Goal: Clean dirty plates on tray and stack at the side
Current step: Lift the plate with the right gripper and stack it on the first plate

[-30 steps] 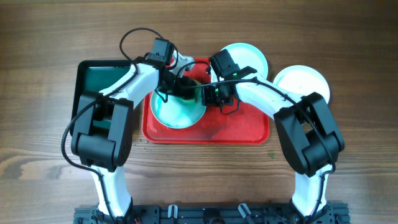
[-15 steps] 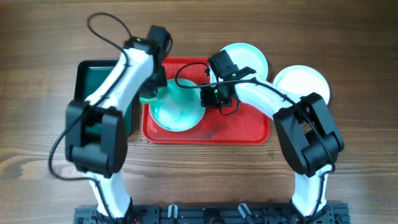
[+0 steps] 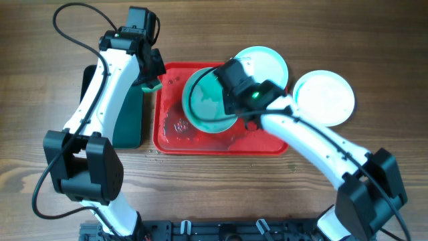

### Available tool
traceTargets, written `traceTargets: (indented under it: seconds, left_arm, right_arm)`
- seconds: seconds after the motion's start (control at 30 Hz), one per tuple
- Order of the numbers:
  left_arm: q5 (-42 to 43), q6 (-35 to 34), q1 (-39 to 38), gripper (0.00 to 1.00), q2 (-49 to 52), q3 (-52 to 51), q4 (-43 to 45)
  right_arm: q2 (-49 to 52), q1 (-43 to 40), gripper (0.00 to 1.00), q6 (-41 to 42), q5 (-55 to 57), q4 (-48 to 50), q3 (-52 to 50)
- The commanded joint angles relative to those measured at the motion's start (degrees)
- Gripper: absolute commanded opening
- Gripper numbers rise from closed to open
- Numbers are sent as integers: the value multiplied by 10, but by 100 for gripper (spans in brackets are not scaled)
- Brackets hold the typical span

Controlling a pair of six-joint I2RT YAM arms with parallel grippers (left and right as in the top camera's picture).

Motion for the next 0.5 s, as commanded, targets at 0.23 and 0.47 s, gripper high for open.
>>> traceTargets:
  seconds: [0.23,0.47]
  left_arm:
    - [21,-29,1,4,12,5,6]
    - [34,-39,1,4,12,5,6]
  right_arm:
    - [-10,171,4,-7,486,-8,4]
    - [-10,209,4,-37,604,-7,4]
